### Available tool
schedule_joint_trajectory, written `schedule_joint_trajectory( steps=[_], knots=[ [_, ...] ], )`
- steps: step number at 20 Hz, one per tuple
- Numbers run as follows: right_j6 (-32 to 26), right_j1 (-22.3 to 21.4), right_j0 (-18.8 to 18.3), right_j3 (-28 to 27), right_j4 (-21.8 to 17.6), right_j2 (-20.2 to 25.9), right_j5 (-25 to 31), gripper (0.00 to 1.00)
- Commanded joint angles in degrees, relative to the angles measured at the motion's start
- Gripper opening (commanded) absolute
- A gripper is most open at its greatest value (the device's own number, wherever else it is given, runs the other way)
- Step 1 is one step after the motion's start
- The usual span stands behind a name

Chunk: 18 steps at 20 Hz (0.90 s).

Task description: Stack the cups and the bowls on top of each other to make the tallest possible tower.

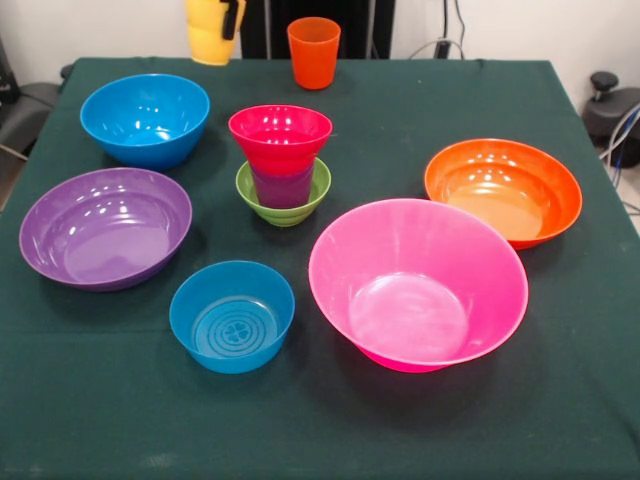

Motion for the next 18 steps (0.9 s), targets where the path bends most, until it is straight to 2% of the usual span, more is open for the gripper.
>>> schedule_joint_trajectory(
  steps=[1,18],
  knots=[
    [3.0,-0.8,2.3,-0.7,3.0,7.3,7.0,0.00],
    [3.6,2.9,3.4,-8.1,7.5,6.1,9.4,0.00]
  ],
)
